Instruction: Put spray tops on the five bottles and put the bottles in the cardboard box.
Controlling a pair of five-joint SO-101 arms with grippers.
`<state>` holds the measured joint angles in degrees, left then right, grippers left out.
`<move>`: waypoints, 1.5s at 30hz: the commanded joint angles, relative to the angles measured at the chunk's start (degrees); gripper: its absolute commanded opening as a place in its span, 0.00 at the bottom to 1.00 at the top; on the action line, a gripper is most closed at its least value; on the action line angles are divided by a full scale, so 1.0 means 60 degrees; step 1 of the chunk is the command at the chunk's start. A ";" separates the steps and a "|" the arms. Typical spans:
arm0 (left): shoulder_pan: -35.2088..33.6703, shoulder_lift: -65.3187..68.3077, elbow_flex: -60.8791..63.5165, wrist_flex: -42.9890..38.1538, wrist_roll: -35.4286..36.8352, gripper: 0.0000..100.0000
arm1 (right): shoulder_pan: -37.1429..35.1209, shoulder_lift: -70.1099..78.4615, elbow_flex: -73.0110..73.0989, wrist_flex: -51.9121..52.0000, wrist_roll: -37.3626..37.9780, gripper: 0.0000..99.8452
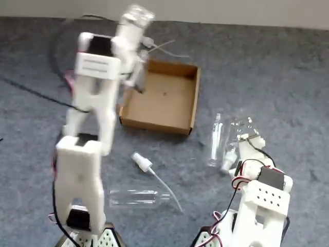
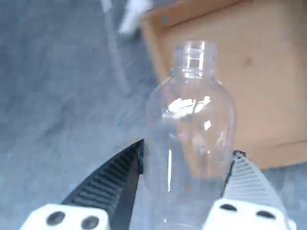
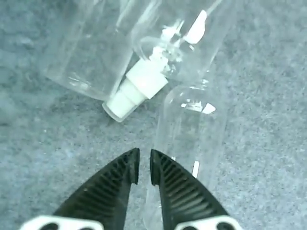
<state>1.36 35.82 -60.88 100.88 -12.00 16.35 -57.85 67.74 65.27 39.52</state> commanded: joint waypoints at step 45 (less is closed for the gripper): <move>-0.2015 -1.1143 2.0227 -1.0945 0.2755 0.17 | -0.2952 -0.7861 0.5692 -0.0828 -0.2359 0.02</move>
<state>-10.59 -24.13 57.27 38.81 3.65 -1.23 -104.18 95.87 60.00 25.63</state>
